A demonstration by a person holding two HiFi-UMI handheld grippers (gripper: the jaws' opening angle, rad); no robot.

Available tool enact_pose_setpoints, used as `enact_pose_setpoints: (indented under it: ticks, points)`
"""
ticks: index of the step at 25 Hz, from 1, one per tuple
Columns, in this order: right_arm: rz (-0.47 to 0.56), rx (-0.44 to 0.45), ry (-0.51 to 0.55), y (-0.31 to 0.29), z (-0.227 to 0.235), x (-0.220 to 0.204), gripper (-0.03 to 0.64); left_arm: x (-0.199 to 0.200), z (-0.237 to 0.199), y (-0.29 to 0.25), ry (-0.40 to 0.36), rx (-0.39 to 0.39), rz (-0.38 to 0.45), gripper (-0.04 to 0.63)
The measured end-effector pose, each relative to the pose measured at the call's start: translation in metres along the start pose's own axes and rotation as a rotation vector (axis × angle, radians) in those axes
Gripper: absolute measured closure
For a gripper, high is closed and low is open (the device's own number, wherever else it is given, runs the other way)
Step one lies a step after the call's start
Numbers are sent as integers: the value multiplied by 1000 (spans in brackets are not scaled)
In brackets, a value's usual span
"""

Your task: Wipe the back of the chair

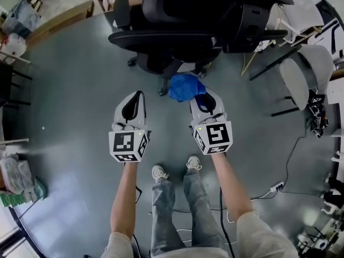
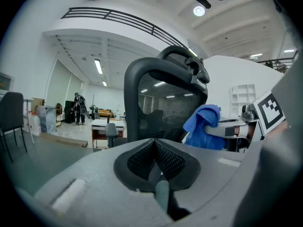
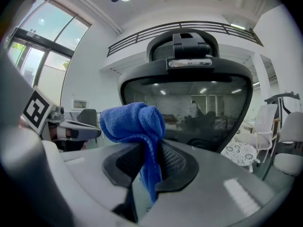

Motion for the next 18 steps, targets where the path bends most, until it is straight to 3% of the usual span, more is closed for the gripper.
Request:
enact_pose_setpoints:
  ticks: [7,12,18]
  points:
    - [28,13,1,-51,-12,-5,546,-13,-8,-15,-9,-13,10,591]
    - [42,58,15,-86,-32,18,548,-15,-18,-4,-6,11,8,591]
    - [63,51,61,-118,-27,49,546,-10,-32,0,-11,43,21,591]
Point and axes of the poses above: the fingertips, and each gripper's own axes: y backward along the fingers, z to its right, x out of its top, the point moved 5 cm from there along y, backward along the fingers, and after that the axes turned 13 degrees about -z, right-handed, at the moved point
